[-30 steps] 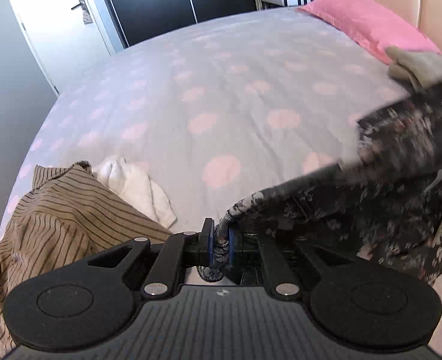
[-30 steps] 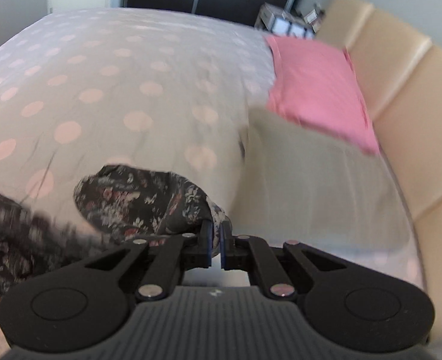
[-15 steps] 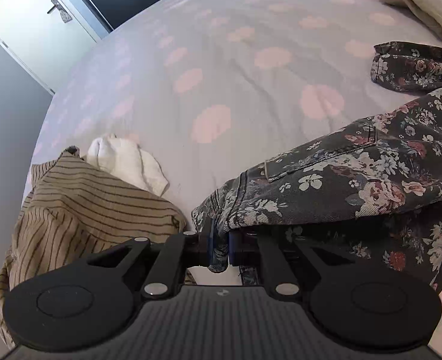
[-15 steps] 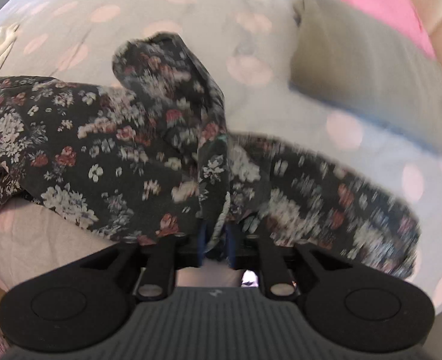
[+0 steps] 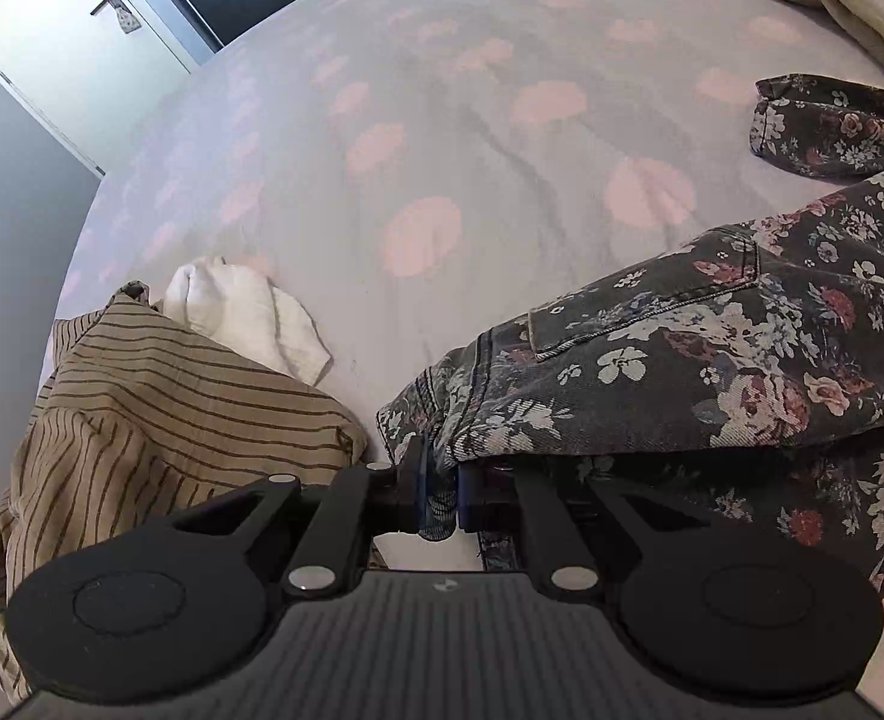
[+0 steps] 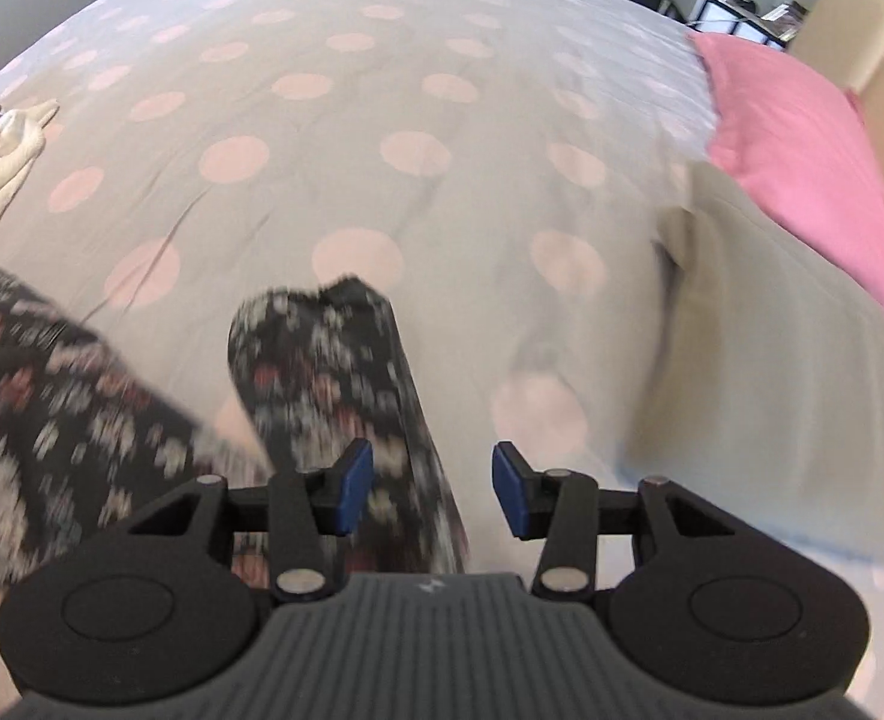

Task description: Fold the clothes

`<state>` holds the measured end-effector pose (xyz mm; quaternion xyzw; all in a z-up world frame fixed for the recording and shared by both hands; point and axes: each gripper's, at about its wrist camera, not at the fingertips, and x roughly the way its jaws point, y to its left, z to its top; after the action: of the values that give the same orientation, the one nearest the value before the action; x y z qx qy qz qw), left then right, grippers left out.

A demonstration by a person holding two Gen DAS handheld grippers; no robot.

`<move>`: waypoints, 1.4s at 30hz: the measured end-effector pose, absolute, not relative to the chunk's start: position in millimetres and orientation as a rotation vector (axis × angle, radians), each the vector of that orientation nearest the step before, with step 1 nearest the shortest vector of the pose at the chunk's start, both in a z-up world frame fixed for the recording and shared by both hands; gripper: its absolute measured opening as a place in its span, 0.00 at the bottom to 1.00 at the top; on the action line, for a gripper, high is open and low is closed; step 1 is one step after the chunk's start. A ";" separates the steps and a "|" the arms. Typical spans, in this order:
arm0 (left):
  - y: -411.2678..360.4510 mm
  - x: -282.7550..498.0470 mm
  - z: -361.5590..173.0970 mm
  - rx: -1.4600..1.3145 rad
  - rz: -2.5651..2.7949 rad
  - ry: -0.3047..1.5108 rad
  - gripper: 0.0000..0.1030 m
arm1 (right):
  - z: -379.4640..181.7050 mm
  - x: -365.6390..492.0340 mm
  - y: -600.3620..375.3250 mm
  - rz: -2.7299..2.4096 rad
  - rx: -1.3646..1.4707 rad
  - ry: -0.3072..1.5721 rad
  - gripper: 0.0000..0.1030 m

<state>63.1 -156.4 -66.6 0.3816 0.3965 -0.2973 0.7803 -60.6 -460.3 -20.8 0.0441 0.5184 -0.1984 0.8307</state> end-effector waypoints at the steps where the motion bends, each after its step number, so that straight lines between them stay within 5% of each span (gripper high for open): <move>1: -156.4 64.8 -68.7 0.826 -0.645 0.864 0.07 | -27.2 -48.9 -464.6 -0.412 0.102 1.106 0.46; 14: -171.0 91.3 -101.2 0.883 -0.685 0.967 0.07 | -96.6 37.6 -508.1 -0.333 0.213 1.189 0.44; 17: -172.0 92.7 -102.3 0.883 -0.689 0.973 0.07 | -100.9 39.9 -508.1 -0.305 0.244 1.175 0.15; 19: -171.9 92.6 -100.3 0.879 -0.691 0.972 0.07 | -98.3 38.0 -508.1 -0.302 0.248 1.162 0.05; 23: -168.7 92.6 -89.8 0.837 -0.689 0.959 0.07 | -71.2 21.0 -508.6 -0.356 0.213 1.101 0.03; 42: -107.6 62.6 -1.9 0.547 -0.634 0.859 0.07 | 104.9 -296.2 -550.7 -1.160 0.287 0.792 0.02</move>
<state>62.6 -107.6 -1.9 0.2572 0.4041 -0.2985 0.8255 -296.2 -550.7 104.9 0.1316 0.3628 -0.5316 0.7540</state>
